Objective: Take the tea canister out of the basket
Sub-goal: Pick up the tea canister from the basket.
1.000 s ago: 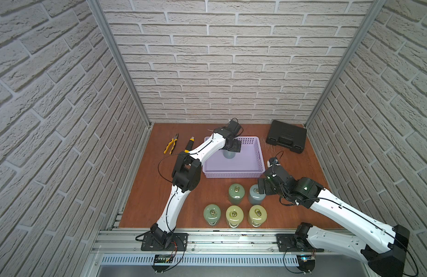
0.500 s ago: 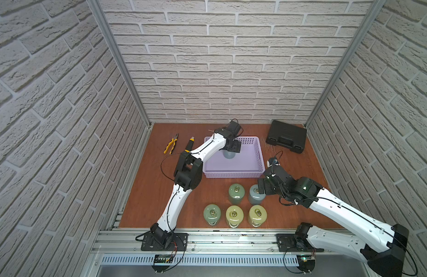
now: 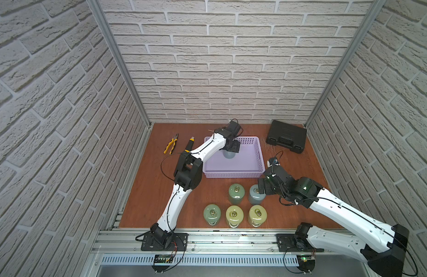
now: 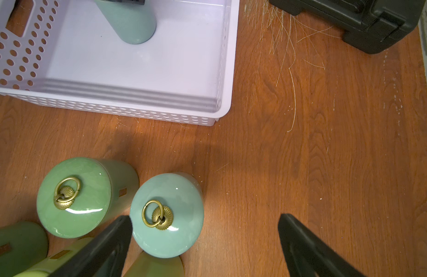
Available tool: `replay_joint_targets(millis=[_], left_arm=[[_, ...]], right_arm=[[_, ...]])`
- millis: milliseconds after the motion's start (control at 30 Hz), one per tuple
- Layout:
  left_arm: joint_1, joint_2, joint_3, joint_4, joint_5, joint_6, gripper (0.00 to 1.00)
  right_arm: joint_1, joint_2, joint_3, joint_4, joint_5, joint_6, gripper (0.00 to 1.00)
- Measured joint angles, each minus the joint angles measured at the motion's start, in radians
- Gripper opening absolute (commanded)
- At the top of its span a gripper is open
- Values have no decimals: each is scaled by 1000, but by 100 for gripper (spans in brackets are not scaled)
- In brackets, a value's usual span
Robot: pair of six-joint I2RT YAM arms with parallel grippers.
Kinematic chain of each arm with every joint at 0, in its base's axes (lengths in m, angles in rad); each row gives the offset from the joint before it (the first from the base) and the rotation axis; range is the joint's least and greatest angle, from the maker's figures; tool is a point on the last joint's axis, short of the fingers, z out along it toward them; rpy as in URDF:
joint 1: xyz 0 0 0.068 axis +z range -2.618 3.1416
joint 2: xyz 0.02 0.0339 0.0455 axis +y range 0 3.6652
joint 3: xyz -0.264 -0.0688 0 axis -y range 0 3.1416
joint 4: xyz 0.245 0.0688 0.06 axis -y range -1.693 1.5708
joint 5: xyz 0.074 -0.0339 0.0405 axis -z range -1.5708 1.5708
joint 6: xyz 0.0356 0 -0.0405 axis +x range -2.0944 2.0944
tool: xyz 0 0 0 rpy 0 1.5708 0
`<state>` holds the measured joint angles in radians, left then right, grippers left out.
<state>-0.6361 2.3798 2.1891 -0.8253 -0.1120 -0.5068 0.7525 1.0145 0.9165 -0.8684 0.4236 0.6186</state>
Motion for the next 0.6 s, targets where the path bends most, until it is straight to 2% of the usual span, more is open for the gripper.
replay_joint_targets(millis=[200,600], left_arm=[[0,-2,0,-2,-5,0,56],[0,-44,-1,-55,-5,14,53]], right_arm=[[0,-7,-3,-1,3,12,100],[0,-34,-27,-6,4,35,100]])
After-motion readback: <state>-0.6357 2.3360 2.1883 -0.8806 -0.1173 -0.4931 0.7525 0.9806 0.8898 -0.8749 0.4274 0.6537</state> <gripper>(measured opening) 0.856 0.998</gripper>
